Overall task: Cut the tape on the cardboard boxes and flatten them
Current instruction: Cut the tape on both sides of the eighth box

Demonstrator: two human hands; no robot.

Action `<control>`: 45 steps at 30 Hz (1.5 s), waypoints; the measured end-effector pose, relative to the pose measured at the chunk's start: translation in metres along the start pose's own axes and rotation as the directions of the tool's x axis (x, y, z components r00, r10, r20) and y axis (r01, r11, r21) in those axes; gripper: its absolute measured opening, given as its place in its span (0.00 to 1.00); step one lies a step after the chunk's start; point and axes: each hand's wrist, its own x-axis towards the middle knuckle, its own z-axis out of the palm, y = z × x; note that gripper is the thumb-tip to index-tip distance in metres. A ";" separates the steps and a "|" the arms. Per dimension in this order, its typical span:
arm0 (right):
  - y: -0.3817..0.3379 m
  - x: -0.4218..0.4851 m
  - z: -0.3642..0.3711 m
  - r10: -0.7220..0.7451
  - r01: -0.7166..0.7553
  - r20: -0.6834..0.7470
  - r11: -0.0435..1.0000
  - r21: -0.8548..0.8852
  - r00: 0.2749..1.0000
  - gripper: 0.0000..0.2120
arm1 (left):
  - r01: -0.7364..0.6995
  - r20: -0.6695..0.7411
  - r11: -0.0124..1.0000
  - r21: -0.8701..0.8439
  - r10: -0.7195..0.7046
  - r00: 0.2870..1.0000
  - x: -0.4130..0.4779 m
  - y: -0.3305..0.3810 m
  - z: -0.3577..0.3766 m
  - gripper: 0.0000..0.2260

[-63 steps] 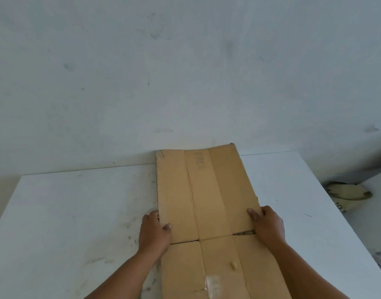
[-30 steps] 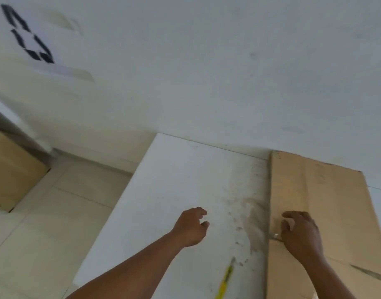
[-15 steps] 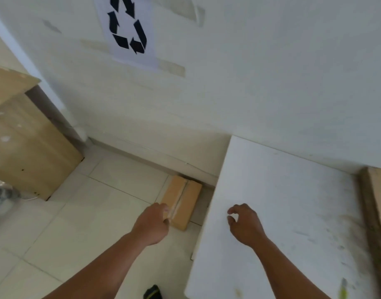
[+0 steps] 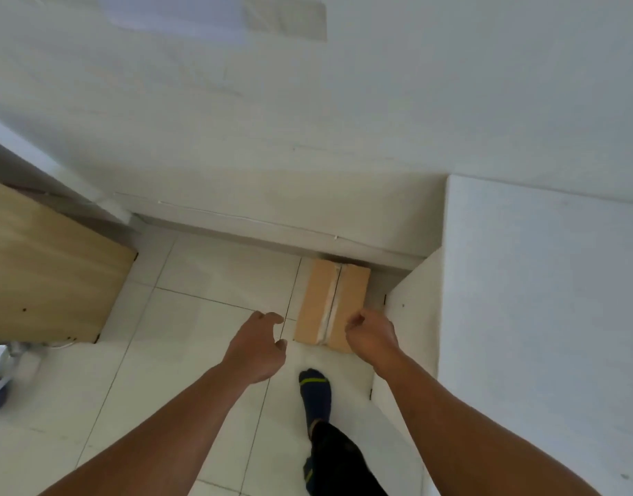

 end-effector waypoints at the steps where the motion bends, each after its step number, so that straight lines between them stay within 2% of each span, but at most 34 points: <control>1: 0.002 0.017 0.012 0.063 -0.063 0.001 0.998 0.033 0.998 0.08 | 0.011 0.009 1.000 -0.008 -0.011 1.000 0.019 -0.007 0.003 0.22; 5: 0.021 0.077 0.060 0.245 -0.246 0.014 0.968 0.054 0.969 0.14 | 0.065 0.070 0.996 -0.054 -0.061 0.996 0.085 -0.038 0.031 0.24; 9: 0.055 0.143 0.104 0.358 -0.357 0.008 0.928 0.106 0.934 0.12 | 0.084 0.126 0.992 -0.096 -0.072 0.989 0.150 -0.073 0.072 0.26; 11: 0.074 0.181 0.124 0.375 -0.373 -0.005 0.921 0.112 0.927 0.08 | 0.077 0.144 0.992 -0.099 -0.063 0.988 0.190 -0.091 0.096 0.27; 12: 0.084 0.200 0.134 0.385 -0.380 -0.015 0.917 0.124 0.923 0.10 | 0.076 0.151 0.992 -0.103 -0.060 0.987 0.211 -0.100 0.110 0.27; 15: 0.122 0.256 0.159 0.413 -0.398 -0.072 0.903 0.163 0.908 0.21 | 0.079 0.172 0.991 -0.109 -0.060 0.983 0.272 -0.123 0.154 0.28; 20: 0.193 0.340 0.190 0.440 -0.429 -0.168 0.898 0.099 0.882 0.30 | 0.110 0.238 0.981 -0.162 -0.070 0.969 0.363 -0.149 0.231 0.34; 24: 0.237 0.383 0.205 0.470 -0.458 -0.111 0.881 0.116 0.876 0.37 | 0.150 0.284 0.971 -0.186 -0.093 0.954 0.414 -0.154 0.276 0.39; 26: 0.253 0.399 0.213 0.454 -0.441 -0.060 0.884 0.154 0.889 0.36 | 0.191 0.304 0.956 -0.223 -0.118 0.945 0.435 -0.158 0.293 0.40; 29: 0.258 0.403 0.222 0.411 -0.388 -0.045 0.888 0.246 0.911 0.28 | 0.227 0.309 0.933 -0.280 -0.137 0.941 0.448 -0.162 0.307 0.35; 34: 0.214 0.347 0.211 0.337 -0.290 -0.024 0.842 0.455 0.941 0.24 | 0.273 0.259 0.895 -0.352 -0.187 0.948 0.415 -0.159 0.263 0.35; 37: 0.170 0.290 0.195 0.313 -0.260 -0.001 0.792 0.552 0.950 0.25 | 0.290 0.231 0.869 -0.401 -0.210 0.950 0.367 -0.157 0.202 0.34; 40: 0.119 0.218 0.173 0.285 -0.240 0.035 0.727 0.644 0.958 0.25 | 0.290 0.205 0.827 -0.481 -0.216 0.955 0.302 -0.149 0.126 0.27; 45: 0.035 0.077 0.117 0.198 -0.166 0.043 0.662 0.731 0.979 0.29 | 0.196 0.190 0.743 -0.641 -0.094 0.977 0.178 -0.108 -0.003 0.21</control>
